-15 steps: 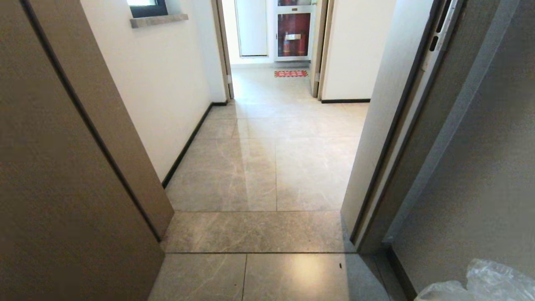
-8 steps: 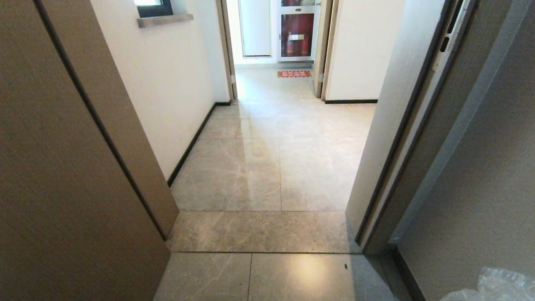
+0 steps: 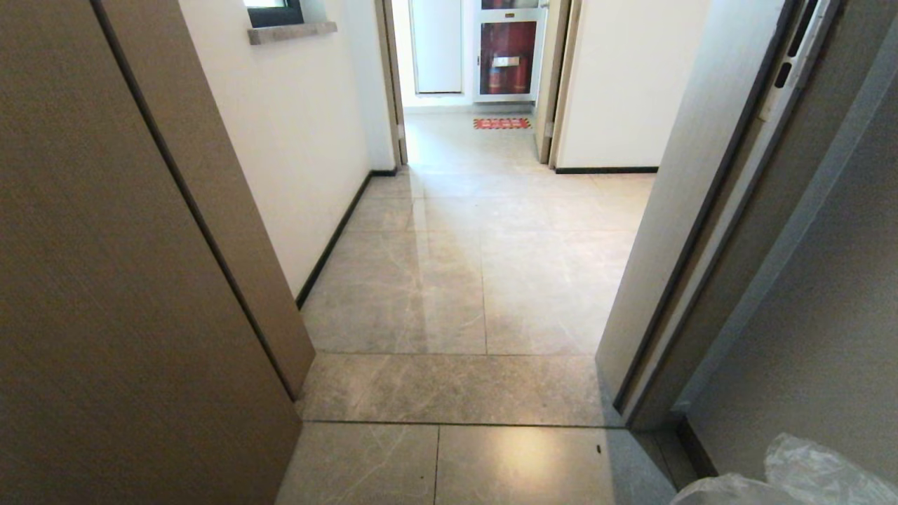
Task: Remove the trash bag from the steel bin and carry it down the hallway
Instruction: Put the trash bag at the door
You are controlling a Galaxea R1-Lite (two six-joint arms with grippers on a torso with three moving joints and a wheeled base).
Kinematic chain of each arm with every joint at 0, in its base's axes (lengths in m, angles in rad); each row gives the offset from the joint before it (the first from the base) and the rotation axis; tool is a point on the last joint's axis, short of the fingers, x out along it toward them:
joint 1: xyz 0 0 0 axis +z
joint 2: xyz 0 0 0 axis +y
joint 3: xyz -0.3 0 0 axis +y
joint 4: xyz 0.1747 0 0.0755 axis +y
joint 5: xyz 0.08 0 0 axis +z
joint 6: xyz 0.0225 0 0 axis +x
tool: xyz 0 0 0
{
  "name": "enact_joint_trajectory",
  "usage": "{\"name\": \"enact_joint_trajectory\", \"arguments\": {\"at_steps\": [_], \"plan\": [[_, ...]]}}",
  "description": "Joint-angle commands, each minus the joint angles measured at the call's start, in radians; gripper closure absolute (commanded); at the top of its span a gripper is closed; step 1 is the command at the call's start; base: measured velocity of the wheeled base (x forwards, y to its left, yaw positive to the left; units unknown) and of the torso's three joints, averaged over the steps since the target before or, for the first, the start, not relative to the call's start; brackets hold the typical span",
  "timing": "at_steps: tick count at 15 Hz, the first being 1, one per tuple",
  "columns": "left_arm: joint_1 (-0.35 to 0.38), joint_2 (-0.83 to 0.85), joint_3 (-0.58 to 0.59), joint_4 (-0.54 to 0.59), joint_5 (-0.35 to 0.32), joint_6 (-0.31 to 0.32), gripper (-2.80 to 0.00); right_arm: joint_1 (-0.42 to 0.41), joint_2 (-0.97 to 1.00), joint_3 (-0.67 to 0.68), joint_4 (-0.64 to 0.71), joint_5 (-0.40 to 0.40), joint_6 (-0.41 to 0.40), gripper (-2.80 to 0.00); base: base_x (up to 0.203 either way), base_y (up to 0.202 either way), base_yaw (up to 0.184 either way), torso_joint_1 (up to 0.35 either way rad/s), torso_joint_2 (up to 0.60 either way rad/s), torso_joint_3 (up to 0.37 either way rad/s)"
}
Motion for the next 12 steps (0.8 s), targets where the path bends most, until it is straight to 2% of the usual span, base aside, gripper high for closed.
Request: {"name": "enact_joint_trajectory", "arguments": {"at_steps": [1, 12], "plan": [[0.000, 0.000, 0.000, 0.000, 0.000, 0.000, 0.00, 0.000, 0.002, 0.002, -0.001, 0.000, 0.000, 0.00, 0.000, 0.000, 0.000, 0.000, 0.00, 0.000], [0.000, 0.000, 0.000, -0.001, 0.000, 0.000, 0.00, 0.000, 0.002, 0.002, -0.001, -0.002, 0.000, 0.00, 0.000, 0.000, 0.000, 0.000, 0.00, 0.000]]}}
